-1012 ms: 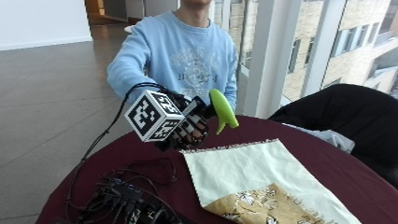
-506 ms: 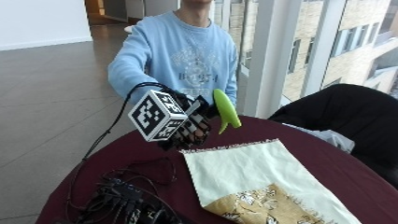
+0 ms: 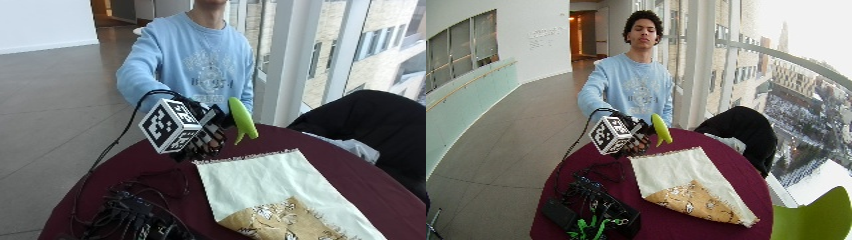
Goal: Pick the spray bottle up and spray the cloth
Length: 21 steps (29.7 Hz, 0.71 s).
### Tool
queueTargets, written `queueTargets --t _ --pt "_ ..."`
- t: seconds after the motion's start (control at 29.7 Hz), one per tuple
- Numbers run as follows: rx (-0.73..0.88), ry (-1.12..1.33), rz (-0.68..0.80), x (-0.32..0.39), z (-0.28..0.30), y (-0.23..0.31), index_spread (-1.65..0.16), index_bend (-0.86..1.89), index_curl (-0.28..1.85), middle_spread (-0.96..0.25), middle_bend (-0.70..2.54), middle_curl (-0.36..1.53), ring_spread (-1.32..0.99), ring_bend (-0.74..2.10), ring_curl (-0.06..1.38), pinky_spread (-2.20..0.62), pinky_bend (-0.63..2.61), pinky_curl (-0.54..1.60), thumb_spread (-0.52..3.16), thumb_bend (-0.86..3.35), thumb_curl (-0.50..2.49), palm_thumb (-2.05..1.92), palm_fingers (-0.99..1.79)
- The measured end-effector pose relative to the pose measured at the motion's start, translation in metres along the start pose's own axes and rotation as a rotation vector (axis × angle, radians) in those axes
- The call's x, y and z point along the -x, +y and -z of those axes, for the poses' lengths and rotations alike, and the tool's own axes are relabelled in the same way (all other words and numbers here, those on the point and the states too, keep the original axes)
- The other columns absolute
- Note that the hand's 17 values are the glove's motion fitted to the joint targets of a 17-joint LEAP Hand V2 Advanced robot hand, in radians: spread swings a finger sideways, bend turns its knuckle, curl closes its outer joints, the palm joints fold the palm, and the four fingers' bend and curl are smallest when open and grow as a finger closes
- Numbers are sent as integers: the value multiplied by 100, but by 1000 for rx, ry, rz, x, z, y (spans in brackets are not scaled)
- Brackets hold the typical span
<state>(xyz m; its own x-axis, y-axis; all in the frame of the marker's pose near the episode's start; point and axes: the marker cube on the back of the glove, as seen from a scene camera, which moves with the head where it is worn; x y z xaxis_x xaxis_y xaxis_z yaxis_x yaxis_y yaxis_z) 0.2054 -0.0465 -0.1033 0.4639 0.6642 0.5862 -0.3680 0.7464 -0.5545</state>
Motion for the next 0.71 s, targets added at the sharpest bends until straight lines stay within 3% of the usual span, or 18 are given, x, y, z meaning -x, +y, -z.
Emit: queueTargets --t 0.71 --pt "25 20 -29 3 -12 -6 -19 13 34 -10 26 48 1 45 38 29 17 29 83 -2 65 99 98"
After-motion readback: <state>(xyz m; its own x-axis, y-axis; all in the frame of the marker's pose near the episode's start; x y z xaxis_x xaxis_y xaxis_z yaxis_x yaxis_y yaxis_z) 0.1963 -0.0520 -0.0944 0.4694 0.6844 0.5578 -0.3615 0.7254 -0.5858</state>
